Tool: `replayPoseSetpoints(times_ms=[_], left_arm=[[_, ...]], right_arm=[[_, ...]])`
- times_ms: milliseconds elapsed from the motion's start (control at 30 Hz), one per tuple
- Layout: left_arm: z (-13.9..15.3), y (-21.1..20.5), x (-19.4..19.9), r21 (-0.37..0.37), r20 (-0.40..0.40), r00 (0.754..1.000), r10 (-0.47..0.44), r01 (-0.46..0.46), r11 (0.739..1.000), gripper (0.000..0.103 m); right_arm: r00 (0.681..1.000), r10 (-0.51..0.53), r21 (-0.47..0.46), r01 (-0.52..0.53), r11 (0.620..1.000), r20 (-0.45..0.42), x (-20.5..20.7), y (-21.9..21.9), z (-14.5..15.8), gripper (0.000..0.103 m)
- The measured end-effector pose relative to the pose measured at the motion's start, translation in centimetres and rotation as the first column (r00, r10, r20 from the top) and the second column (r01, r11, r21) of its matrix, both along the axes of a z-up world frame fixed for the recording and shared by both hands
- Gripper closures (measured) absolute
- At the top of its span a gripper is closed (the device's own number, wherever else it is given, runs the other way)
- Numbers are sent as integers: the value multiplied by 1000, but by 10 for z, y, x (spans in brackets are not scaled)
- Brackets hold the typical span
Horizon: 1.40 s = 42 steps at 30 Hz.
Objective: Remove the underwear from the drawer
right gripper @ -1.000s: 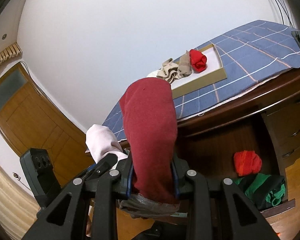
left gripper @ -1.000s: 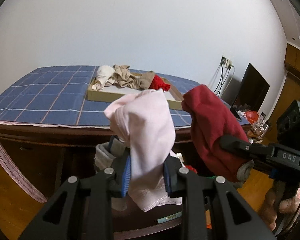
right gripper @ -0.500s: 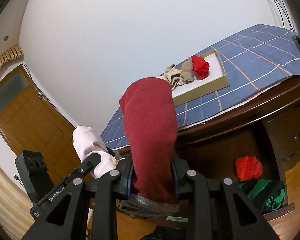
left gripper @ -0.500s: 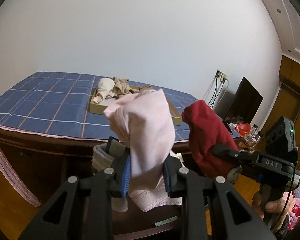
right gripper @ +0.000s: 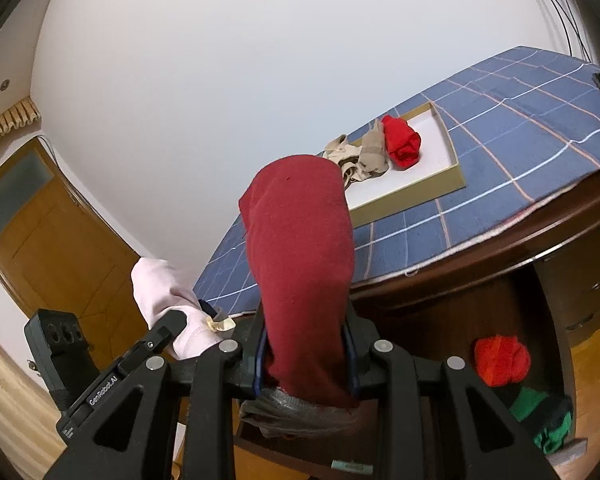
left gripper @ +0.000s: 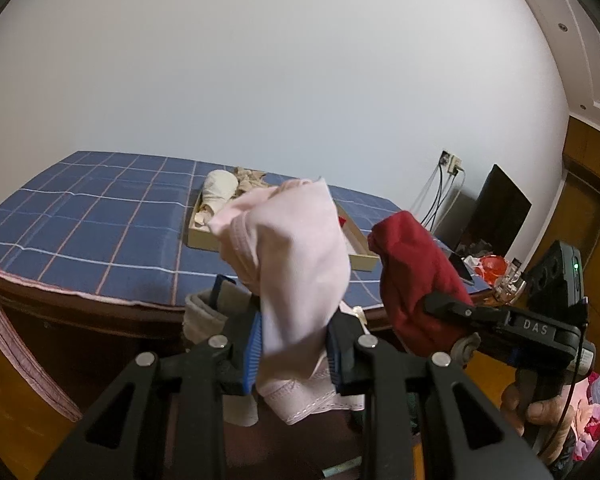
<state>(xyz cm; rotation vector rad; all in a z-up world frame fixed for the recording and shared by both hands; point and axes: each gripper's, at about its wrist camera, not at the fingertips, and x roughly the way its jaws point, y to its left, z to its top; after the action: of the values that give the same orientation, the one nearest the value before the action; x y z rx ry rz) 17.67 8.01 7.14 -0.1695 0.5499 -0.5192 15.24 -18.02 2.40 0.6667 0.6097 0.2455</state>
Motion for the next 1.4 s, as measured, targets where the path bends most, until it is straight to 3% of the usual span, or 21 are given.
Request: replayPoseSetpoints(times_ms=[733,1067,1400], left_arm=[[32,-33,94,120,58,998,-3,-4,993,77],[25,-51,154,205,4,1000,-26,25,979,78],[12,-70,201,242,-20,999,-45,48,969,78]], right_arm=[[999,-23,-7,23,1000,30,105,8,27,71],[997,-73,-13,73,997,21,154,15,16,71],[990,-138,-22,138,990,-14,193,8,-5,71]])
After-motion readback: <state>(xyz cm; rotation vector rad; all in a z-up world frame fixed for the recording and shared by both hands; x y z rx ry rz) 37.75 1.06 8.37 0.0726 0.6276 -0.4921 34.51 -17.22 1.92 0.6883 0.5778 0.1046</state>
